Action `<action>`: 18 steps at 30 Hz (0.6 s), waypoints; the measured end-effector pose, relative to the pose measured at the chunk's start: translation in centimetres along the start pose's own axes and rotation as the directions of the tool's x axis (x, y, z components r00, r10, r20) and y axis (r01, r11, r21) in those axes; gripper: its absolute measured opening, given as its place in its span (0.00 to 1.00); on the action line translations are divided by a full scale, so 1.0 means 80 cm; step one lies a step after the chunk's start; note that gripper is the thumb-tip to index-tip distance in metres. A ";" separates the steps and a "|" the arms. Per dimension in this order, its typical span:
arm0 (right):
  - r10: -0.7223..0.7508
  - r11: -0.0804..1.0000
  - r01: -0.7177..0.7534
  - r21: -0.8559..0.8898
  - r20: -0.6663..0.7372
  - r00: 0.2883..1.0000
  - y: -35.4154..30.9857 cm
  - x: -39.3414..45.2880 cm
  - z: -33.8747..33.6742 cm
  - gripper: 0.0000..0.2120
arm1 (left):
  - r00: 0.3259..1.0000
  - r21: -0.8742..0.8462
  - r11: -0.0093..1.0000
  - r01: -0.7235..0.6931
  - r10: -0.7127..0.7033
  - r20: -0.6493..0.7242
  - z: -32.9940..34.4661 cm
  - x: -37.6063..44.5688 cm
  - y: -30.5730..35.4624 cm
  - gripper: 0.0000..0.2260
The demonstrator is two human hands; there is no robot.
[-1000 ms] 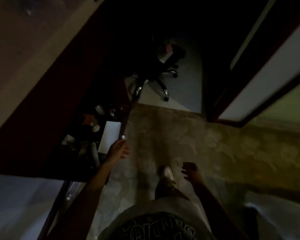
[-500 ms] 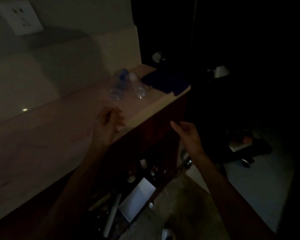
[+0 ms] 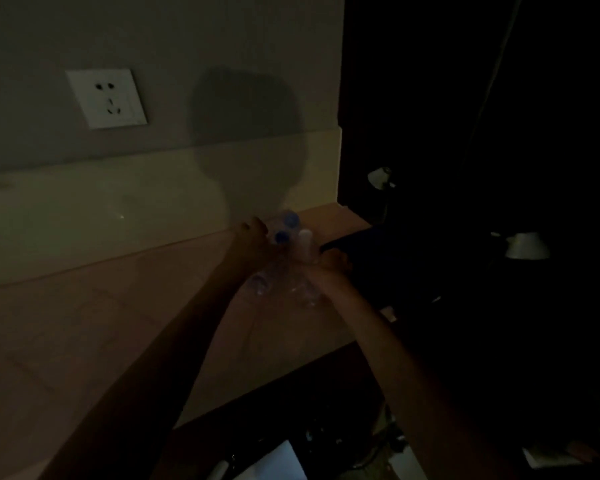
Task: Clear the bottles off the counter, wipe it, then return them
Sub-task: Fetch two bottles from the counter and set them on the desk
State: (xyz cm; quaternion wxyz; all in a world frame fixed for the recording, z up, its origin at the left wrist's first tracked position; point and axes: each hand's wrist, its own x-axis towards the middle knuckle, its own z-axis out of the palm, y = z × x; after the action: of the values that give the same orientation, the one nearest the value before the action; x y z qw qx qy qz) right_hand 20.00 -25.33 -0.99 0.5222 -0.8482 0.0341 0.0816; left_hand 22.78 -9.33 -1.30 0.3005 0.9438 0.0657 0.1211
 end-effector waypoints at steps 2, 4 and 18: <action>-0.003 1.000 0.001 0.027 0.067 0.998 -0.003 0.010 0.005 0.35 | 1.000 0.082 0.997 0.012 -0.014 0.024 0.012 0.002 -0.003 0.37; -0.022 0.999 0.012 0.053 0.181 0.983 0.000 0.025 0.012 0.35 | 0.993 0.086 0.992 0.096 -0.101 0.066 0.017 0.004 -0.006 0.38; -0.142 0.956 0.014 0.291 0.424 0.894 0.016 -0.018 0.051 0.31 | 0.885 -0.650 0.727 0.220 -0.429 -0.180 -0.083 -0.176 -0.032 0.32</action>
State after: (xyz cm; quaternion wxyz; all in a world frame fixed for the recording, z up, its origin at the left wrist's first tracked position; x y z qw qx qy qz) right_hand 17.96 -22.34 -3.67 0.6341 -0.7255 -0.1082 0.2447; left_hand 7.31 -6.36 -0.23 0.5917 0.7351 0.2369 0.2309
